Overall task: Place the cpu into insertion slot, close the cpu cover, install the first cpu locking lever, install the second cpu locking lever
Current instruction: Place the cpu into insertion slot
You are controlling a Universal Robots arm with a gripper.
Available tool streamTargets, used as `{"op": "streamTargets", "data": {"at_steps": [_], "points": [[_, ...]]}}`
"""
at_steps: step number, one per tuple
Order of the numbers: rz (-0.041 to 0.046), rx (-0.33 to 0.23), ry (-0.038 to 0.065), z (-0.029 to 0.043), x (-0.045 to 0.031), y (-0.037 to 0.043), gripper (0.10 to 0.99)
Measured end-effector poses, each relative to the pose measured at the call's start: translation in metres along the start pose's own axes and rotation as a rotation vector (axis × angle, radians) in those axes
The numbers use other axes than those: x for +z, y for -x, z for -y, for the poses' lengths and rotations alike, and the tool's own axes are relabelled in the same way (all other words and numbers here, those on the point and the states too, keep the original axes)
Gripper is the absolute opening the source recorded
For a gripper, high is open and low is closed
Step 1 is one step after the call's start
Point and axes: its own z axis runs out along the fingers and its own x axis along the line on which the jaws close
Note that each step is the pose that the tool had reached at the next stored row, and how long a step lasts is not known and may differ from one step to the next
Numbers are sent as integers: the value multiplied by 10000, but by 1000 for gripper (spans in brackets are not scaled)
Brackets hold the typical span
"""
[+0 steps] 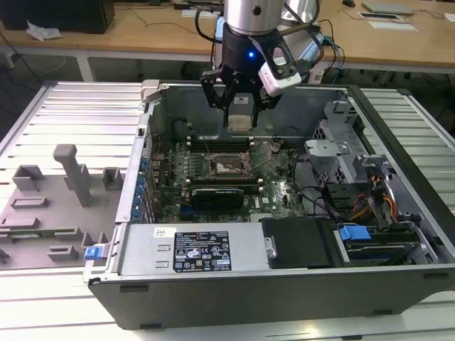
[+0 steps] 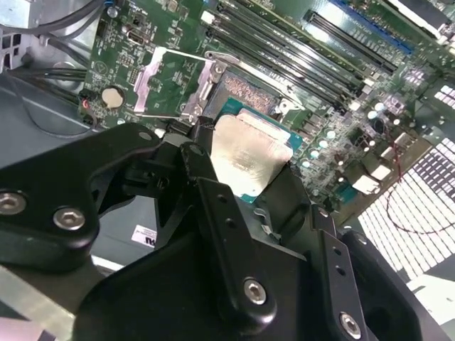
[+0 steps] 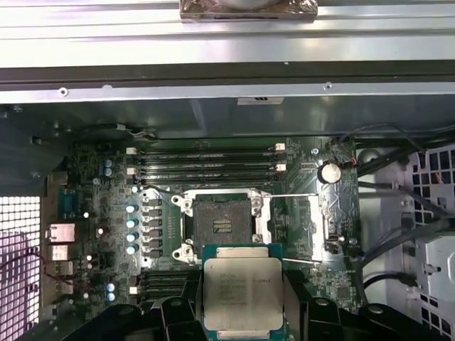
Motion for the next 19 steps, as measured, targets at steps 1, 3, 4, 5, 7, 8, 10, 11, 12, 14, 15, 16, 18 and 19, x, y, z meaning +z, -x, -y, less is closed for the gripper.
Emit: {"op": "streamTargets", "data": {"at_steps": [1,3,4,5,7,8,10,11,12,14,15,16,18,19], "points": [[6,61,-1,2,33,-1,541],[25,313,-4,3,60,-1,541],[41,519,-7,5,77,-1,541],[52,667,-9,6,88,-2,541],[90,1149,-16,8,118,-2,541],[103,1309,-19,9,125,-2,541],[147,1874,-26,11,150,-2,541],[159,2034,-29,11,156,-3,541],[177,2263,-32,12,164,-3,541],[206,2616,-37,13,176,-3,541],[217,2769,-39,13,181,-3,541],[230,2941,-42,13,186,-3,541],[258,3294,-46,14,197,-3,541],[269,3434,-49,14,199,-3,541]]}}
